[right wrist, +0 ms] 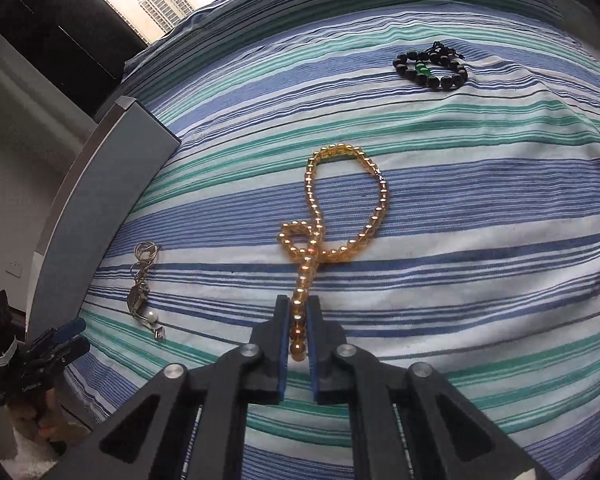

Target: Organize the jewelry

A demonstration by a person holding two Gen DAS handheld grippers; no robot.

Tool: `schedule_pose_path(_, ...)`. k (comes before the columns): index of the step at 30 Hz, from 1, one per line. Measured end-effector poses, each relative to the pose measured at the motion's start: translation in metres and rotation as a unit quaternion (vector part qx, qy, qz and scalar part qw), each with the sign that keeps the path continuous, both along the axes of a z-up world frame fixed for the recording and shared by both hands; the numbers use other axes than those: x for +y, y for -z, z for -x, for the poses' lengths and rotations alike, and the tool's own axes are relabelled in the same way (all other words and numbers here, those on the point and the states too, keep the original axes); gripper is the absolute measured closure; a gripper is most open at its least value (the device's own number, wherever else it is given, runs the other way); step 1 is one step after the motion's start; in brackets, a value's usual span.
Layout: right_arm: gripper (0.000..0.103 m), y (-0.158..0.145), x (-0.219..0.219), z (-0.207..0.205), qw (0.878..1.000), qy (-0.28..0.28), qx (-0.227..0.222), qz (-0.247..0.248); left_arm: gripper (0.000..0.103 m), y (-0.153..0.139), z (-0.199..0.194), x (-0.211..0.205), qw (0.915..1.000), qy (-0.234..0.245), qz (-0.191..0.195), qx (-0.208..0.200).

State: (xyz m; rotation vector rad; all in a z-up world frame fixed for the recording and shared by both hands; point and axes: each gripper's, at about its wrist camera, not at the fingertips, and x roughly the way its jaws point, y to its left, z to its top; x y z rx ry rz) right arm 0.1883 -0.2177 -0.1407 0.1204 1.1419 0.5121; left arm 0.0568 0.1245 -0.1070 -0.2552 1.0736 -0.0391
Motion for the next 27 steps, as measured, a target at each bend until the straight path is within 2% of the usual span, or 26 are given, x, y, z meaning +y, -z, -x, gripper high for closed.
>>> schedule_pose_path(5, 0.095, 0.000, -0.002, 0.036, 0.999, -0.005, -0.027, 0.026, 0.024, 0.002, -0.013, -0.019, 0.9994, 0.033, 0.007, 0.001)
schedule_pose_path(8, 0.095, 0.005, -0.005, 0.041, 0.999, -0.001, -0.034, 0.031, 0.024, 0.003, -0.035, -0.035, 0.9983, 0.058, -0.001, 0.002)
schedule_pose_path(13, 0.095, 0.009, -0.008, 0.052, 0.999, 0.008, -0.037, 0.022, 0.024, 0.011, -0.080, -0.055, 0.9965, 0.059, -0.059, -0.006)
schedule_pose_path(15, 0.095, 0.008, -0.009, 0.055, 0.999, 0.010, -0.040, 0.019, 0.025, 0.021, -0.095, -0.063, 0.9939, 0.061, -0.091, -0.002)
schedule_pose_path(18, 0.095, 0.004, -0.011, 0.058, 0.999, 0.011, -0.042, 0.011, 0.026, 0.034, -0.110, -0.070, 0.9906, 0.068, -0.118, 0.013)
schedule_pose_path(20, 0.095, 0.001, -0.014, 0.060, 0.999, 0.014, -0.043, 0.004, 0.036, 0.032, -0.112, -0.074, 0.9893, 0.074, -0.126, 0.003)
schedule_pose_path(21, 0.095, -0.001, -0.016, 0.061, 0.999, 0.015, -0.044, 0.000, 0.054, 0.031, -0.113, -0.075, 0.9897, 0.078, -0.120, 0.004)
schedule_pose_path(22, 0.095, -0.002, -0.017, 0.063, 0.999, 0.017, -0.044, -0.003, 0.080, 0.029, -0.113, -0.076, 0.9894, 0.081, -0.121, 0.003)
schedule_pose_path(23, 0.095, -0.003, -0.019, 0.064, 0.999, 0.017, -0.043, -0.008, 0.088, 0.028, -0.114, -0.077, 0.9887, 0.085, -0.123, 0.004)
schedule_pose_path(24, 0.095, -0.004, -0.021, 0.064, 0.999, 0.018, -0.041, -0.014, 0.090, 0.027, -0.114, -0.077, 0.9887, 0.087, -0.122, 0.006)
schedule_pose_path(25, 0.095, -0.005, -0.022, 0.064, 0.999, 0.018, -0.039, -0.022, 0.098, 0.025, -0.112, -0.075, 0.9893, 0.085, -0.118, 0.003)
schedule_pose_path(27, 0.095, -0.009, -0.026, 0.063, 0.998, 0.021, -0.034, -0.043, 0.100, 0.019, -0.107, -0.071, 0.9921, 0.083, -0.095, 0.002)
